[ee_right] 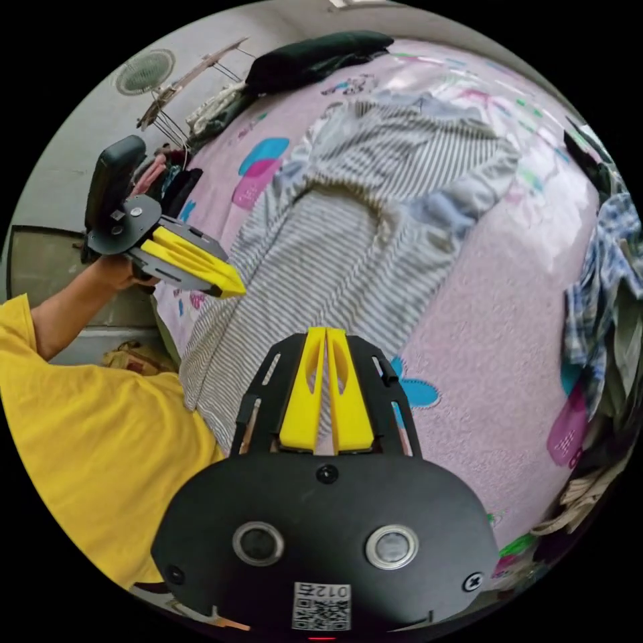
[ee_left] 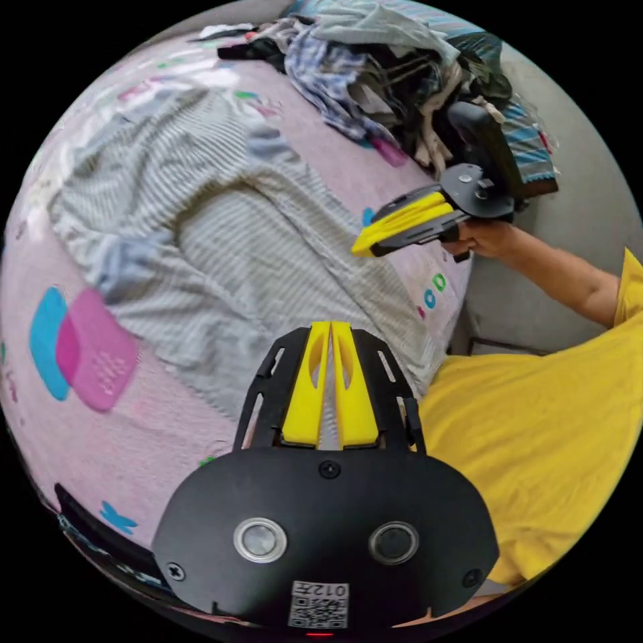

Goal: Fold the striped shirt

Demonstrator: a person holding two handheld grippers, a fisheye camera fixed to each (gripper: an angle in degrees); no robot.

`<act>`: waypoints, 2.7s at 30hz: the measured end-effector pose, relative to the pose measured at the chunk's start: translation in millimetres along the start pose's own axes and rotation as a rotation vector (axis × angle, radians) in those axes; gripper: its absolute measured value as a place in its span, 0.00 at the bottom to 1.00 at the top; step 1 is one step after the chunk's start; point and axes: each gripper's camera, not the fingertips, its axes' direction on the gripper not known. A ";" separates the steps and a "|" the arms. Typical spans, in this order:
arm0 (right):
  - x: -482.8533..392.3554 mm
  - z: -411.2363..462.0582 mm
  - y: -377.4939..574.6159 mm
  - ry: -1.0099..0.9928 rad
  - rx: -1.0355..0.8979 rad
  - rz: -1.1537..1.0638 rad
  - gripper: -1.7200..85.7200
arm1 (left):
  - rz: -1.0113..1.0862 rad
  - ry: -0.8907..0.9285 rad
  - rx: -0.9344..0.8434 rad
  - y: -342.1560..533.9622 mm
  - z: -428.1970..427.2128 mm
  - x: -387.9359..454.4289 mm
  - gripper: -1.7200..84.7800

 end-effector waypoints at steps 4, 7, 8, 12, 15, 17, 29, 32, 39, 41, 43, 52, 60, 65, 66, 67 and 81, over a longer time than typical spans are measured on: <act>20.6 -53.8 -72.5 0.017 0.151 0.019 0.02 | -0.186 -0.146 0.139 -22.3 -52.2 -88.2 0.02; 41.1 -79.0 -135.2 0.044 0.241 0.061 0.02 | -0.374 -0.085 0.309 -35.9 -92.0 -183.2 0.02; 48.3 -85.1 -159.3 0.058 0.263 0.080 0.03 | -0.426 -0.064 0.356 -42.0 -101.6 -214.5 0.02; 63.4 -94.0 -218.2 0.096 0.292 0.128 0.03 | -0.493 -0.112 0.318 -79.1 -102.2 -283.8 0.02; 71.0 -93.8 -249.1 0.114 0.274 0.143 0.02 | -0.428 -0.151 0.230 -110.9 -80.4 -302.1 0.02; 74.9 -89.8 -265.2 0.142 0.227 0.129 0.02 | -0.418 -0.204 0.177 -124.8 -63.5 -309.8 0.02; 57.7 -136.3 -267.1 0.121 0.358 0.091 0.02 | -0.435 -0.317 0.292 -129.5 -41.4 -291.0 0.02; 49.0 -128.9 -285.3 0.053 0.298 0.046 0.02 | -0.345 -0.271 0.267 -153.1 -25.8 -279.8 0.03; 52.3 -115.9 -308.2 0.128 0.219 0.077 0.02 | -0.357 -0.276 0.151 -199.5 27.1 -303.7 0.02; 51.4 -120.9 -311.3 0.124 0.215 0.087 0.02 | -0.347 -0.263 0.160 -202.0 31.2 -309.6 0.02; 48.2 -127.1 -312.0 0.115 0.203 0.084 0.02 | -0.362 -0.239 0.160 -203.2 30.8 -315.4 0.02; 75.3 -158.7 -342.0 0.135 0.265 0.157 0.02 | -0.352 -0.187 0.216 -227.1 9.4 -327.1 0.02; 75.8 -147.4 -353.6 0.236 0.280 0.296 0.02 | -0.329 -0.287 0.159 -266.6 47.2 -340.2 0.03; 80.8 -145.8 -348.3 0.170 0.351 0.455 0.02 | -0.256 -0.338 0.160 -279.4 52.7 -333.8 0.03; 82.6 -146.1 -349.4 0.156 0.344 0.465 0.02 | -0.257 -0.349 0.156 -281.0 53.6 -332.2 0.03; 84.3 -146.9 -351.9 0.142 0.317 0.464 0.02 | -0.261 -0.355 0.154 -281.4 53.8 -331.4 0.02; -41.4 -121.6 -226.1 0.117 0.274 -0.006 0.02 | -0.305 -0.268 0.212 -152.0 78.1 -230.9 0.02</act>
